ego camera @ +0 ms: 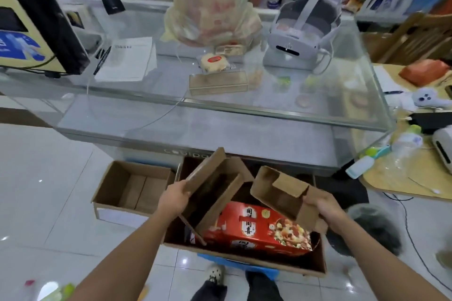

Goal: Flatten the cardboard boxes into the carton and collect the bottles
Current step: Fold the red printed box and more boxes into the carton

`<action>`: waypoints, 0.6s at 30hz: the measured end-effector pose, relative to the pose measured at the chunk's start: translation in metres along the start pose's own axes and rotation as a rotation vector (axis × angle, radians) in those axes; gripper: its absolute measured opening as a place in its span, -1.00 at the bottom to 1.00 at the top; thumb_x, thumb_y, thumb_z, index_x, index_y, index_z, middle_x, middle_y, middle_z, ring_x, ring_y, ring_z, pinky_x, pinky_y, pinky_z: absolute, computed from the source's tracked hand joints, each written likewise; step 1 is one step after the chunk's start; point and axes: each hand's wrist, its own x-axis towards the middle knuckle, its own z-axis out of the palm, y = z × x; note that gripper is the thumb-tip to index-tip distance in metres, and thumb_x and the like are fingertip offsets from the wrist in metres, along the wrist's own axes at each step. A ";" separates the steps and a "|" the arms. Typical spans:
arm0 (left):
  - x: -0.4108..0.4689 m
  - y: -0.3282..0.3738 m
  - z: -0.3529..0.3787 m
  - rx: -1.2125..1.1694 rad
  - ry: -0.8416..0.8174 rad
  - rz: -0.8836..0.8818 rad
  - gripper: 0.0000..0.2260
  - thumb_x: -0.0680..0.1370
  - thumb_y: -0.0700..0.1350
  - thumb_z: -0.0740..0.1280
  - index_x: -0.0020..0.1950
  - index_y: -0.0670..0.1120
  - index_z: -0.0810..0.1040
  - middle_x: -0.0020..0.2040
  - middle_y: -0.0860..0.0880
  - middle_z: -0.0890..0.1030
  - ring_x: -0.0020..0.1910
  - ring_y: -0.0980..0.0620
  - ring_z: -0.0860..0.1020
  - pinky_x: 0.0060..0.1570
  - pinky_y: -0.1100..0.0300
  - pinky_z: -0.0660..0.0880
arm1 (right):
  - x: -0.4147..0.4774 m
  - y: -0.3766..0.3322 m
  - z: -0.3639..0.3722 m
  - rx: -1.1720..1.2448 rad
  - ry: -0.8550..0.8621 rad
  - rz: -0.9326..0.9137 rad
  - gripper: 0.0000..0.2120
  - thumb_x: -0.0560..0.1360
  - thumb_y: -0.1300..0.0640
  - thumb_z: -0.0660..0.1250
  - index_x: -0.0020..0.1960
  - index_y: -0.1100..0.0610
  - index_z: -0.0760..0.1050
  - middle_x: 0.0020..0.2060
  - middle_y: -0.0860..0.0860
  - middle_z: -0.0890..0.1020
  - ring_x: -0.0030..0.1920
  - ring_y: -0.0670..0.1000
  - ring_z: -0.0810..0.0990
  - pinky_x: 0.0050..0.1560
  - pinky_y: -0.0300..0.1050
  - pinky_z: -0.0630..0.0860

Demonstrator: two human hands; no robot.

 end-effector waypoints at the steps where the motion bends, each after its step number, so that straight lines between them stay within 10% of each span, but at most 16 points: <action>1: 0.000 0.000 0.003 0.059 0.023 -0.008 -0.74 0.59 -0.18 0.22 0.27 -0.04 0.50 0.09 -0.07 0.61 0.07 -0.05 0.59 0.05 0.09 0.53 | 0.011 0.001 0.000 -0.096 -0.012 0.012 -0.70 0.50 0.14 0.37 0.19 0.20 0.47 0.11 0.14 0.57 0.16 0.14 0.53 0.22 0.05 0.45; 12: 0.004 0.012 0.027 0.344 0.211 -0.145 -0.69 0.60 -0.16 0.17 0.30 0.09 0.50 0.20 0.01 0.59 0.16 -0.02 0.55 0.13 0.13 0.50 | 0.120 -0.013 0.034 -0.219 -0.463 0.094 -0.65 0.48 0.16 0.41 0.23 0.16 0.47 0.08 0.08 0.60 0.03 0.00 0.55 -0.11 -0.13 0.48; 15: 0.010 0.012 0.026 0.394 0.231 -0.147 -0.70 0.62 -0.14 0.16 0.32 0.05 0.49 0.26 0.03 0.55 0.24 -0.01 0.51 0.21 0.14 0.45 | 0.148 -0.003 0.028 -0.315 -0.372 0.040 -0.92 0.49 0.14 0.40 -0.06 0.10 0.51 -0.12 0.05 0.59 -0.11 0.00 0.55 -0.21 -0.15 0.50; 18: 0.015 0.013 0.028 0.410 0.244 -0.110 -0.70 0.63 -0.15 0.15 0.31 0.04 0.50 0.27 0.05 0.54 0.25 0.01 0.50 0.22 0.17 0.44 | 0.180 0.022 0.011 -0.717 -0.183 0.036 -0.71 0.48 -0.07 0.37 -0.15 0.14 0.42 -0.25 0.06 0.53 -0.11 0.10 0.59 -0.35 -0.11 0.56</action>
